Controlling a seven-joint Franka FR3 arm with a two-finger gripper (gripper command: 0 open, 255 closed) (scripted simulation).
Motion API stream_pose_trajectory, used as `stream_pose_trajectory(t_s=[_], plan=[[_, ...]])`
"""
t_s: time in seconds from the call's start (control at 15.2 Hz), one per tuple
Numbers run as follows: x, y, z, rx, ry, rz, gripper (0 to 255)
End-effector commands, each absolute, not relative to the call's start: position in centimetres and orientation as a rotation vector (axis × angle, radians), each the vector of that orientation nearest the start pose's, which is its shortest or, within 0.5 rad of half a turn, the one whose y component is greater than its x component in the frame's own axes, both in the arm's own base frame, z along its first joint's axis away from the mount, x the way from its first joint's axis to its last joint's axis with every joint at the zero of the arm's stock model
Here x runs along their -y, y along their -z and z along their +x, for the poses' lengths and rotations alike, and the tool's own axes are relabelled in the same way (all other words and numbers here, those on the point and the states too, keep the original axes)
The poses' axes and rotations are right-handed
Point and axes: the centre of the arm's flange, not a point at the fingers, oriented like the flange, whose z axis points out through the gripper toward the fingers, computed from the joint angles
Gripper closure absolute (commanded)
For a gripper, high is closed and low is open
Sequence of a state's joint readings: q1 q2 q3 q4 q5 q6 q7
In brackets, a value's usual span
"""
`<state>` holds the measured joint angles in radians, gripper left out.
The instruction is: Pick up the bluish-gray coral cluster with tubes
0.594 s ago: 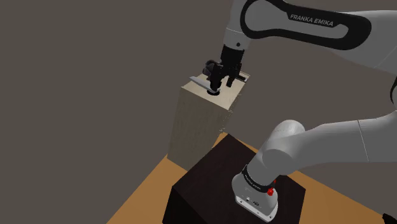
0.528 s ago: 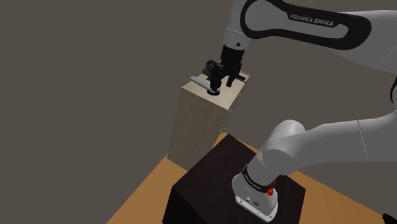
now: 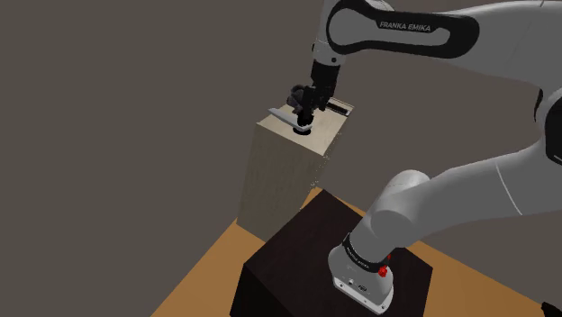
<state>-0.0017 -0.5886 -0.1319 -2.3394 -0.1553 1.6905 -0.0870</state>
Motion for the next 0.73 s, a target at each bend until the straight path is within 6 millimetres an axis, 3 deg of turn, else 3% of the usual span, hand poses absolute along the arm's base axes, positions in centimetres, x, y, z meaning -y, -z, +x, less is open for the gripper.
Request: stream_pose_trajectory(t_s=[0.0,0.66], plan=[[9.0,-53.8,37.6,0.074,-0.116,-3.24,0],[16.8,-53.6,45.9,0.428,-0.119,-3.34,0]])
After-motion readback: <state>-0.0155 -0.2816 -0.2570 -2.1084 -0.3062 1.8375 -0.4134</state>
